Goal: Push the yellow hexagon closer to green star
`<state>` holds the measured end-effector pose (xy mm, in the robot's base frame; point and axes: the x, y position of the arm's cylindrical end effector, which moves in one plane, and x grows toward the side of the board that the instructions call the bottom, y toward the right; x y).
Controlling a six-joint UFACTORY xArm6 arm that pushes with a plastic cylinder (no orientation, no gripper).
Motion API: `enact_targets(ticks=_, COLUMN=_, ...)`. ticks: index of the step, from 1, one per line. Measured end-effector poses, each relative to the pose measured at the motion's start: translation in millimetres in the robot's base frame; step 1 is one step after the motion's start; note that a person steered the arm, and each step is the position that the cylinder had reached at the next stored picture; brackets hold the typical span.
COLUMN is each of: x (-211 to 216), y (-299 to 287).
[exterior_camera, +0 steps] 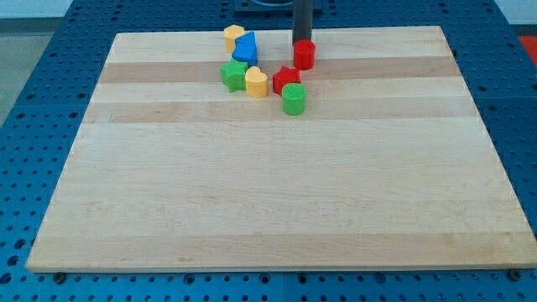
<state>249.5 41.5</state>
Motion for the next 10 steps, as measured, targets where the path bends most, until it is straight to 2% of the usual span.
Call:
enact_targets(ticks=1, x=19, y=2)
enact_targets(ticks=3, x=-55, y=3)
enact_targets(ticks=4, x=-57, y=-2)
enact_targets(ticks=8, x=-57, y=-111)
enact_targets(ticks=10, x=-56, y=-143)
